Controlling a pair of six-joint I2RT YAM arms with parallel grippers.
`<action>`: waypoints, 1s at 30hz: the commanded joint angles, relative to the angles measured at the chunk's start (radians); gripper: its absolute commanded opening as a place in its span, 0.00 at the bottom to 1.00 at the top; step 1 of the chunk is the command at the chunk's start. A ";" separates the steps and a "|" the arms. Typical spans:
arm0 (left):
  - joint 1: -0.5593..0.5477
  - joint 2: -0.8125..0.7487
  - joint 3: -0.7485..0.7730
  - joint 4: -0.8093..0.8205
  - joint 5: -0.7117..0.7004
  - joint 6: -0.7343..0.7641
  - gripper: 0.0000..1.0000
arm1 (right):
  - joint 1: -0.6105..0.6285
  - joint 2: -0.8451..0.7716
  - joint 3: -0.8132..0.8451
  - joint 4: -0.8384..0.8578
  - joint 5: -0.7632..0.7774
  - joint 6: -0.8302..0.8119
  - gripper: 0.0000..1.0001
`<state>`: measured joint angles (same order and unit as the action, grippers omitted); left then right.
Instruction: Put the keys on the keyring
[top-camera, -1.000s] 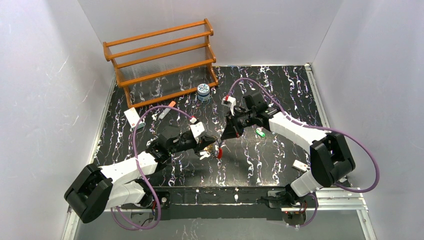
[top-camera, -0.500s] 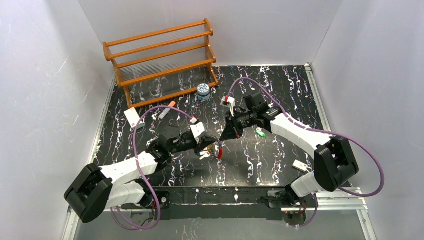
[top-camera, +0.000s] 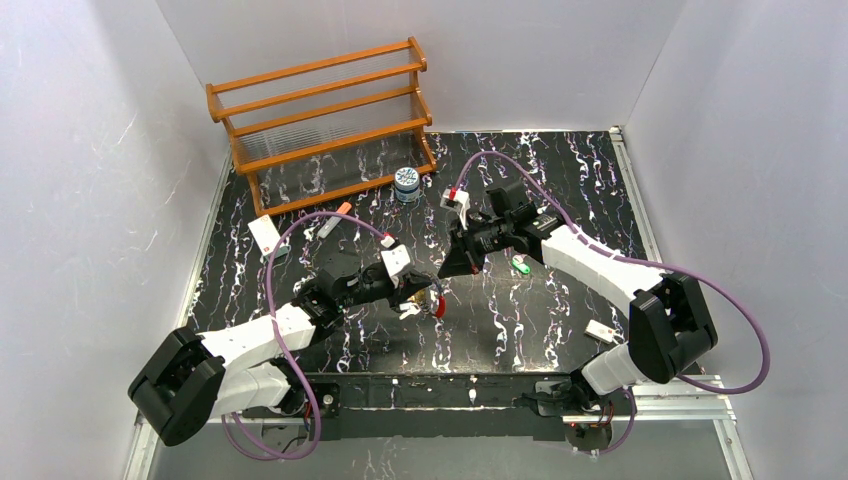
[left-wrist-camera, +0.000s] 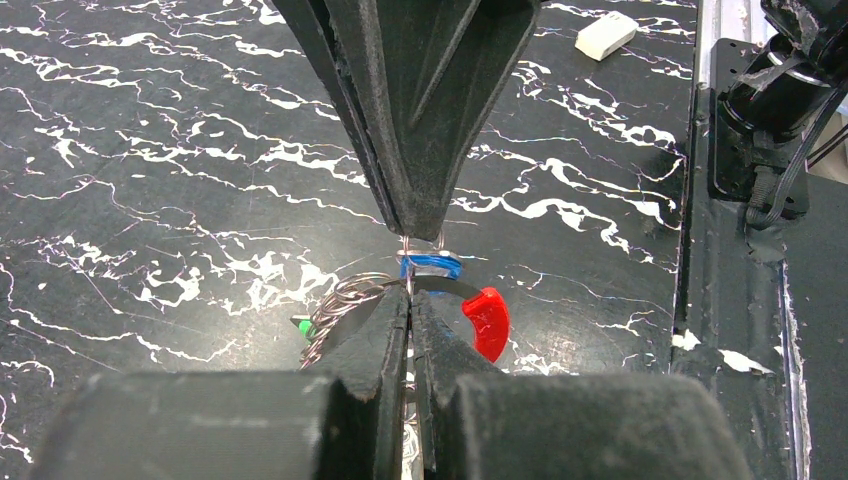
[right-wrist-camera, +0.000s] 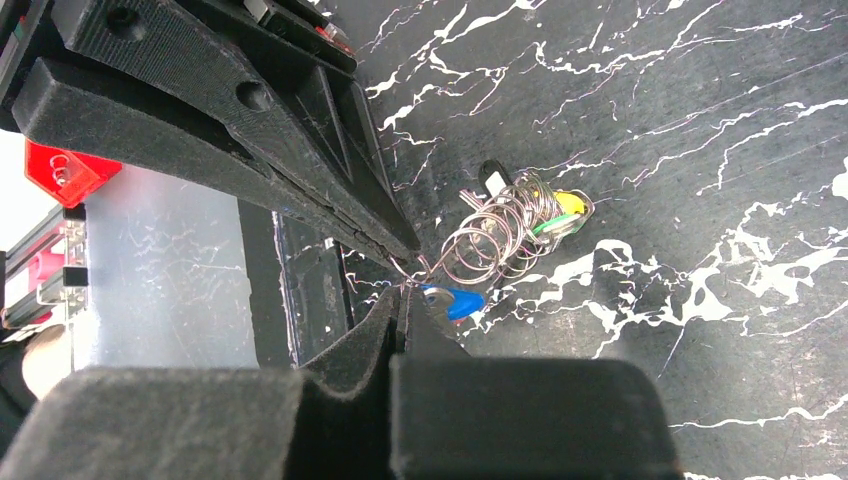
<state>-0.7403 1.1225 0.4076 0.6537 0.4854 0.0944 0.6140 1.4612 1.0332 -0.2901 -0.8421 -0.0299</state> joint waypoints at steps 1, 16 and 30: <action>-0.007 -0.012 0.031 -0.006 0.002 0.011 0.00 | 0.007 -0.019 0.044 0.018 -0.030 -0.007 0.01; -0.009 -0.043 0.013 -0.005 -0.014 0.012 0.00 | 0.007 -0.005 0.009 0.043 0.055 0.013 0.01; -0.010 -0.049 0.003 0.024 -0.025 -0.008 0.00 | 0.007 0.002 -0.023 0.052 0.075 0.015 0.01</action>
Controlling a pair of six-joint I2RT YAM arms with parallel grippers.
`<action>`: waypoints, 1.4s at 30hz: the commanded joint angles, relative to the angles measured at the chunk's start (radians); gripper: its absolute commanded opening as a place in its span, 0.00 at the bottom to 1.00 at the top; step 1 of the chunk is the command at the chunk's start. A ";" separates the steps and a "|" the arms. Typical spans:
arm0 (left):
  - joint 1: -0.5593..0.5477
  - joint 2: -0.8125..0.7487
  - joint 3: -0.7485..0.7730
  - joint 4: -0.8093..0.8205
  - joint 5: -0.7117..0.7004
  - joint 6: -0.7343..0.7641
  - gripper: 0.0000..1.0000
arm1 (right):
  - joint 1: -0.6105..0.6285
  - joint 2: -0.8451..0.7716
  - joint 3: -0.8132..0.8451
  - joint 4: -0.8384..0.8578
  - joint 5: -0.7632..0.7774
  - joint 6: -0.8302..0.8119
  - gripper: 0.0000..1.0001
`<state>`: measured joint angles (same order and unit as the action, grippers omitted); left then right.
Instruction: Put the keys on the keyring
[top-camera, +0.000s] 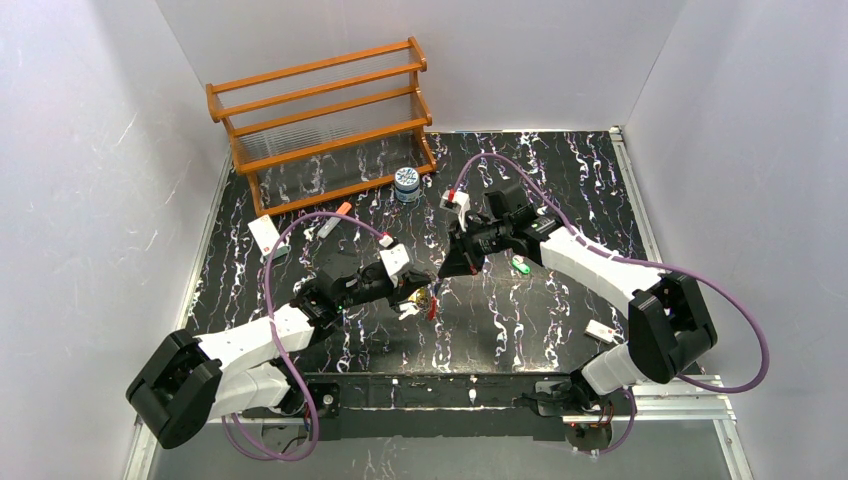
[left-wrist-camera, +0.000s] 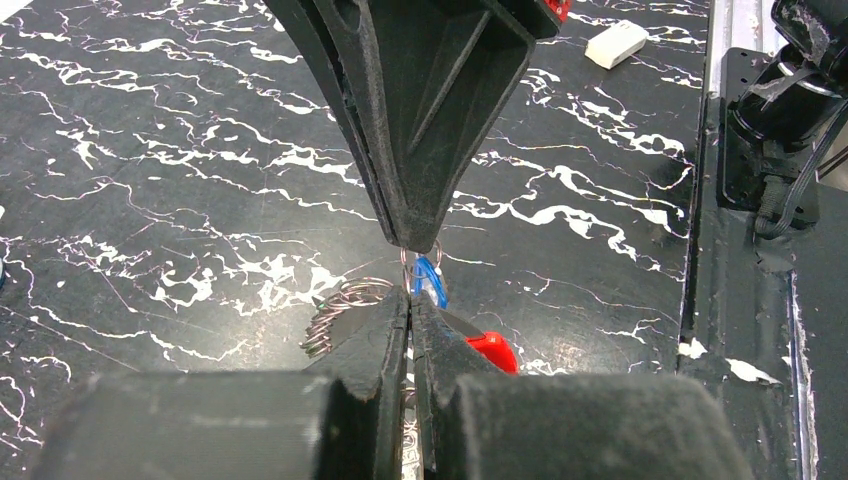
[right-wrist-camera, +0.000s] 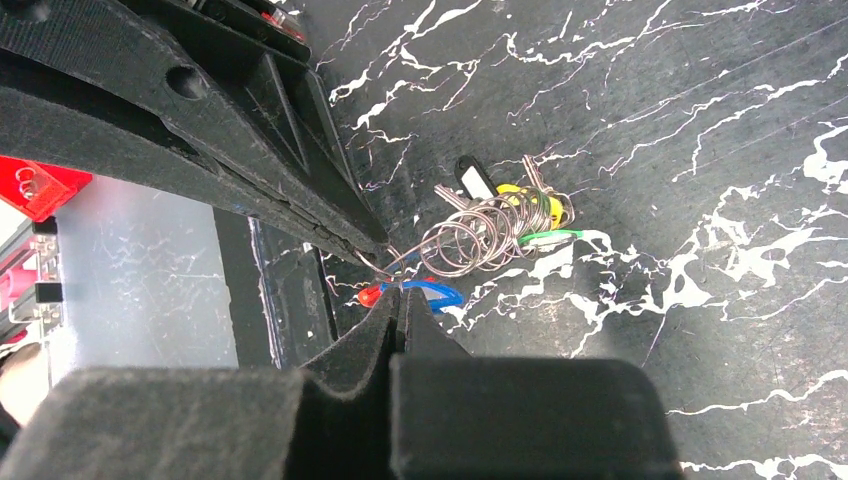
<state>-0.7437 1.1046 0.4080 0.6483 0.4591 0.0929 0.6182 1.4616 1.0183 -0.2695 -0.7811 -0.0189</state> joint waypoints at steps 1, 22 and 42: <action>-0.008 -0.034 -0.002 0.037 -0.001 -0.009 0.00 | 0.003 0.002 -0.014 0.033 0.020 0.004 0.01; -0.007 -0.060 -0.028 0.062 -0.016 0.003 0.00 | 0.003 -0.281 -0.145 0.289 0.220 0.000 0.90; -0.007 -0.017 -0.021 0.064 0.031 0.015 0.00 | 0.003 -0.408 -0.475 0.714 0.214 -0.056 0.99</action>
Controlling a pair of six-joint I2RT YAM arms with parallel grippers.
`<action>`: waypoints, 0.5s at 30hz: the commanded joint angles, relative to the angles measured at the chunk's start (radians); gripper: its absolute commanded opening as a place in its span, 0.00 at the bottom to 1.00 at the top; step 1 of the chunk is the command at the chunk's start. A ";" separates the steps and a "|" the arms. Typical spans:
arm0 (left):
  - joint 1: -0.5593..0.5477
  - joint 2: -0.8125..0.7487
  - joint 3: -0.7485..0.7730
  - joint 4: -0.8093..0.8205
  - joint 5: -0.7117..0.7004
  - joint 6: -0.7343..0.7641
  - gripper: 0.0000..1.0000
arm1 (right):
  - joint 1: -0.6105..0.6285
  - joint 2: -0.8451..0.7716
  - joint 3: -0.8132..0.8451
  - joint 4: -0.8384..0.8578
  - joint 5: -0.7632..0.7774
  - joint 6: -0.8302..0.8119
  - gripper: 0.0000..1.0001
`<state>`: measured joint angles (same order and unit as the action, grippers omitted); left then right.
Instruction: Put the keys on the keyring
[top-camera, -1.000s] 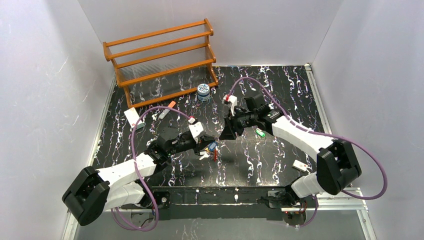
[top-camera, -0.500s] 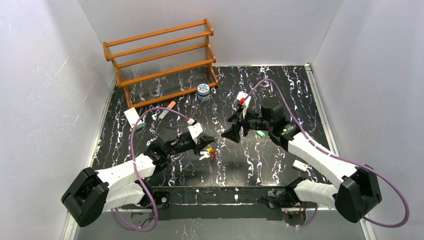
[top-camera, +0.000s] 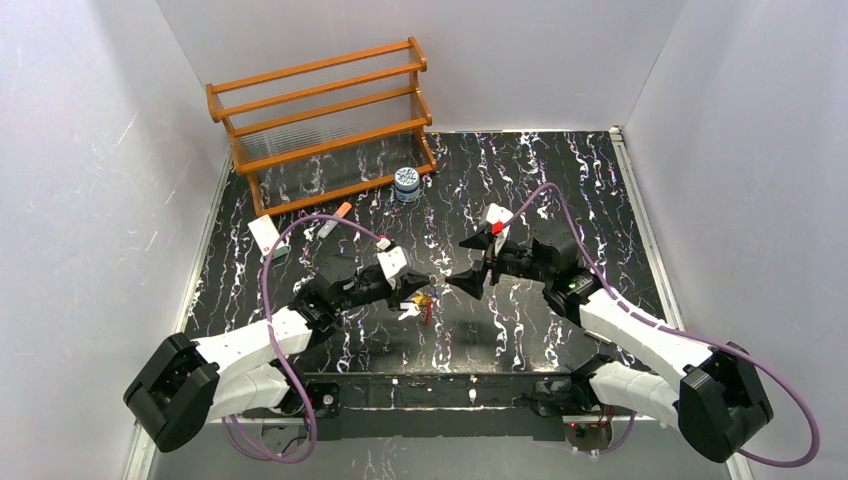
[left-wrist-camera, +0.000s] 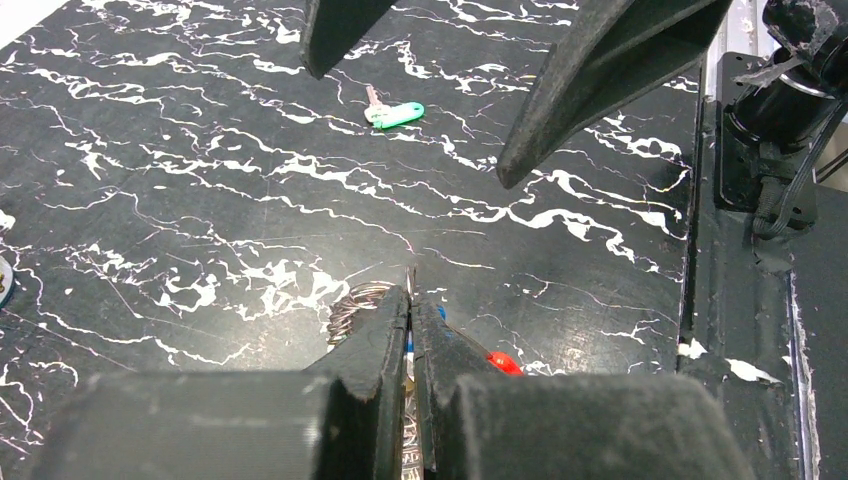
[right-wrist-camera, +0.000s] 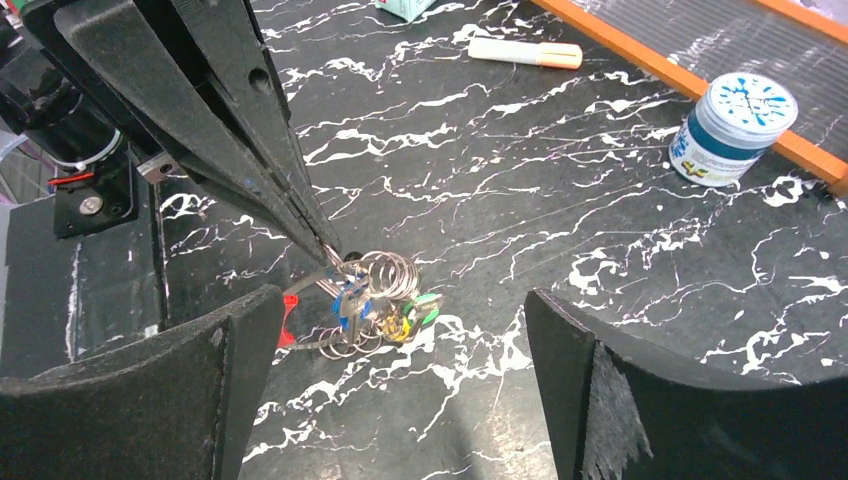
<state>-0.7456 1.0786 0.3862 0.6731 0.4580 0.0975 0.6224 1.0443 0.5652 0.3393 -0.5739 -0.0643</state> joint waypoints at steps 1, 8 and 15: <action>-0.006 0.011 0.002 0.039 0.037 0.009 0.00 | -0.001 0.015 -0.029 0.117 0.005 -0.006 0.99; -0.005 0.025 -0.003 0.051 0.059 0.000 0.00 | -0.001 0.061 -0.048 0.171 -0.056 0.004 0.99; -0.005 0.033 -0.031 0.105 0.107 0.002 0.00 | -0.001 0.060 -0.110 0.231 -0.165 -0.079 0.99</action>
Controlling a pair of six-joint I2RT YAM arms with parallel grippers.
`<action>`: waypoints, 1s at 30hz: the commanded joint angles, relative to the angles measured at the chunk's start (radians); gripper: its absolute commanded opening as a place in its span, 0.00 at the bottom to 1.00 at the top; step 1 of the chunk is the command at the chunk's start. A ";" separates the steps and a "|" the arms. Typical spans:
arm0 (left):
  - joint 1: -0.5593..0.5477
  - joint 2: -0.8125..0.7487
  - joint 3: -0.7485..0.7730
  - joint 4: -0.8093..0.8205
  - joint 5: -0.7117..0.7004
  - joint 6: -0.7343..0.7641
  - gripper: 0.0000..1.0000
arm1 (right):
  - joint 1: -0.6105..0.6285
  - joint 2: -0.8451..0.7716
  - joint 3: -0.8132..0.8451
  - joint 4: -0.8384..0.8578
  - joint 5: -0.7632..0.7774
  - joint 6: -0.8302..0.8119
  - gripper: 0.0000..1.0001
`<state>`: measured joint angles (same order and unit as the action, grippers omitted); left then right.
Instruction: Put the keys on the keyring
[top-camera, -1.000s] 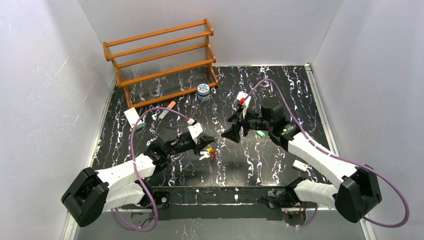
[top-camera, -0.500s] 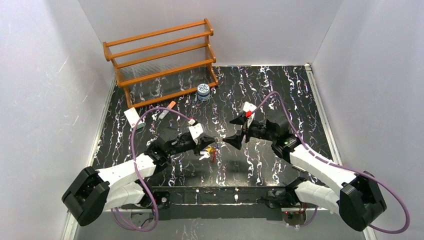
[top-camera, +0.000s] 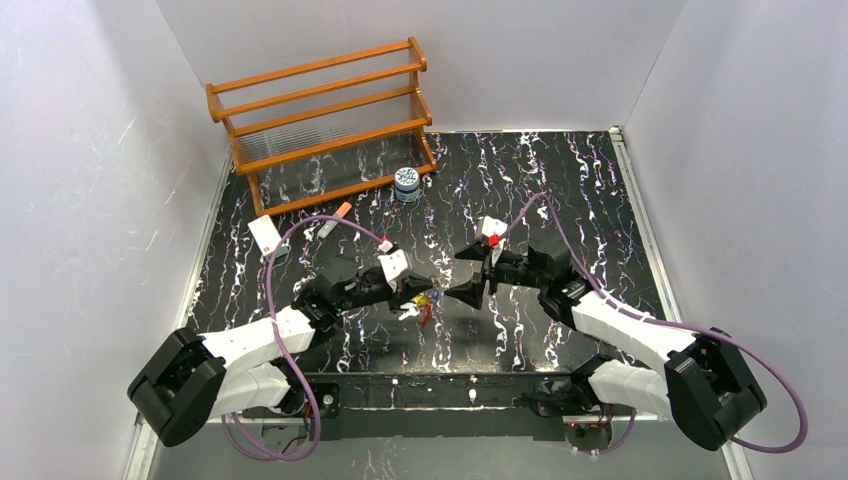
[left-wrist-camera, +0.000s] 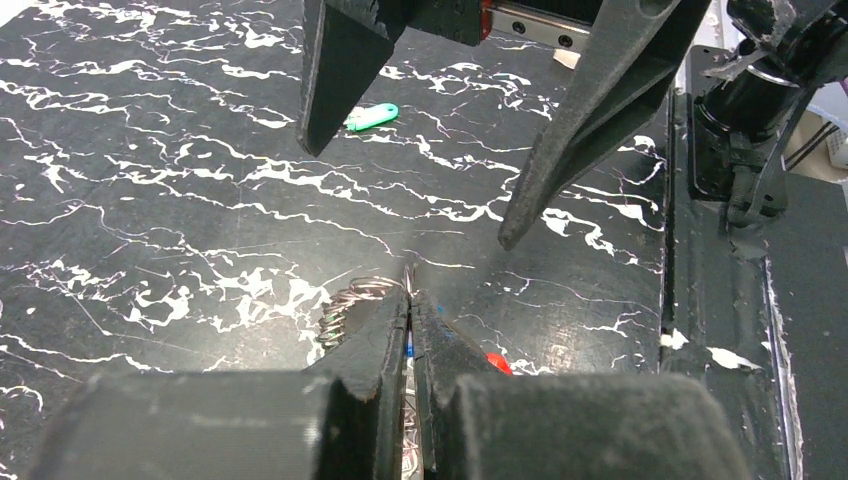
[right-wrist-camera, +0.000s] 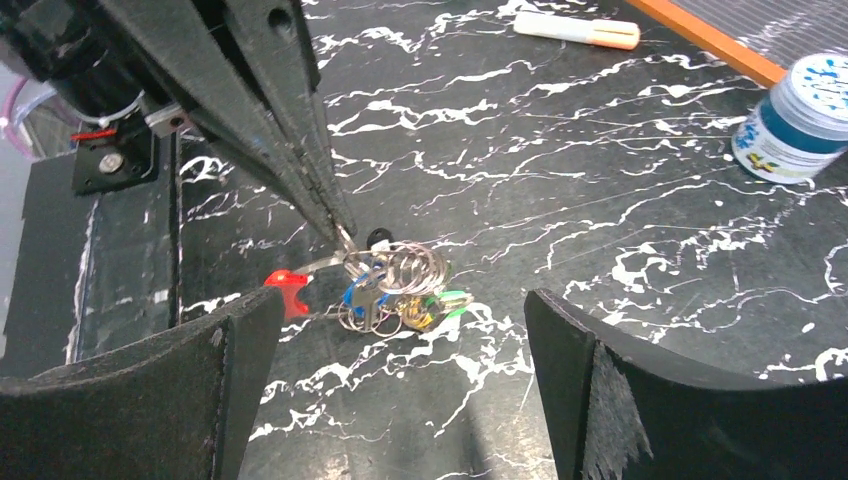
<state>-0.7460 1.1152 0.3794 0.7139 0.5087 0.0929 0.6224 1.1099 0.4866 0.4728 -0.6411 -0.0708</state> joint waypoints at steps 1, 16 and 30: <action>-0.004 -0.006 -0.027 0.072 0.069 0.013 0.00 | -0.001 -0.007 -0.039 0.095 -0.148 -0.118 0.99; -0.005 -0.012 -0.036 0.099 0.147 0.044 0.00 | -0.001 0.131 -0.041 0.293 -0.354 -0.148 0.74; -0.004 -0.026 -0.040 0.104 0.126 0.036 0.00 | -0.001 0.140 -0.020 0.273 -0.379 -0.144 0.47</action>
<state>-0.7483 1.1152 0.3408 0.7826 0.6289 0.1230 0.6224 1.2446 0.4309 0.7074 -0.9882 -0.2142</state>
